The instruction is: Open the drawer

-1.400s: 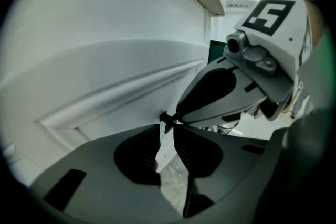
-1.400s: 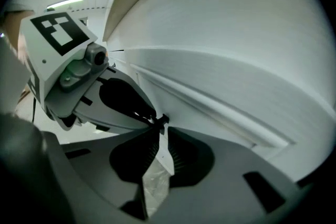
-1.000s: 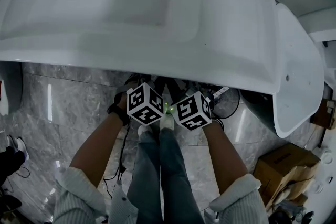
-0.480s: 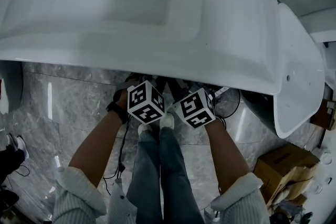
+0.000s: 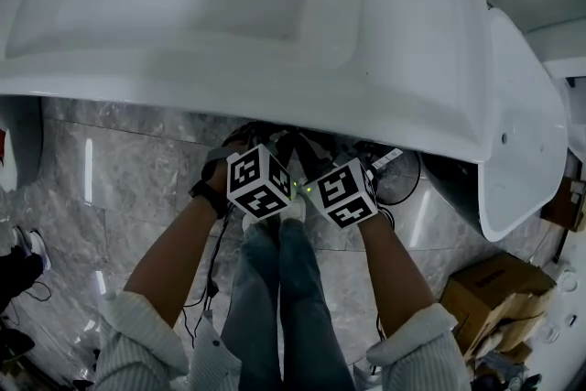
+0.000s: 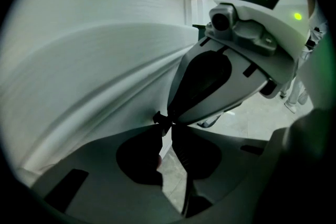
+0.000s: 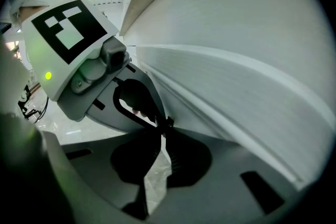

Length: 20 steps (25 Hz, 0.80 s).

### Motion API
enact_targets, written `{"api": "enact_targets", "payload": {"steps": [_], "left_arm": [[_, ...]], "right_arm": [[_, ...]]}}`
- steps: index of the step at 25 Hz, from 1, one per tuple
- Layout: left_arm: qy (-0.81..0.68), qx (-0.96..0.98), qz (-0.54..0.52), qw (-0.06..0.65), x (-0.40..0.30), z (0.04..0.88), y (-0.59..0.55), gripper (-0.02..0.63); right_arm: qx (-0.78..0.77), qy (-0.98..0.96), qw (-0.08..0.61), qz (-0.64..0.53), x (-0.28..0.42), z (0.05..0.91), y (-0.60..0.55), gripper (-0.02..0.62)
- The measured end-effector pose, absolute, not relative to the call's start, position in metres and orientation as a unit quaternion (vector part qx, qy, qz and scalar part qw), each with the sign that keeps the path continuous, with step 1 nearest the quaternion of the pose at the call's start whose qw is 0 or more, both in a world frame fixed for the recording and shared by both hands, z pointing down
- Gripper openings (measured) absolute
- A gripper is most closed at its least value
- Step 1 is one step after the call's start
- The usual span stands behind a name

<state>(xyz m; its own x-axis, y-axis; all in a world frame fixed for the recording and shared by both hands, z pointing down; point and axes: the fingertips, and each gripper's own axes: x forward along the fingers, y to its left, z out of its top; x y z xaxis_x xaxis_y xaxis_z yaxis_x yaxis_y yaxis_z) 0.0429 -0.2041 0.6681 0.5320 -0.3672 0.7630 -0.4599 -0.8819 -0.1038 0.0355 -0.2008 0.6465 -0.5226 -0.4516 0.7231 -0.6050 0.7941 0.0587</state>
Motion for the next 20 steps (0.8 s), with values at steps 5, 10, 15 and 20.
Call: {"api": "enact_targets", "payload": {"steps": [5,10,15,20], "left_arm": [[-0.235,0.872,0.427,0.057,0.04,0.669,-0.191,0.061],[-0.231,0.869,0.434,0.058,0.039,0.667,-0.179,0.061],[-0.232,0.867,0.436,0.058,0.037,0.669,-0.17,0.061],[-0.231,0.867,0.437,0.06,0.035,0.669,-0.161,0.061]], "right_arm": [[0.307,-0.865,0.381,0.112,0.032,0.647,-0.188,0.023],[0.309,-0.864,0.379,0.122,0.032,0.646,-0.176,0.023],[0.313,-0.861,0.38,0.126,0.03,0.647,-0.168,0.023],[0.317,-0.859,0.379,0.133,0.028,0.647,-0.159,0.023]]}}
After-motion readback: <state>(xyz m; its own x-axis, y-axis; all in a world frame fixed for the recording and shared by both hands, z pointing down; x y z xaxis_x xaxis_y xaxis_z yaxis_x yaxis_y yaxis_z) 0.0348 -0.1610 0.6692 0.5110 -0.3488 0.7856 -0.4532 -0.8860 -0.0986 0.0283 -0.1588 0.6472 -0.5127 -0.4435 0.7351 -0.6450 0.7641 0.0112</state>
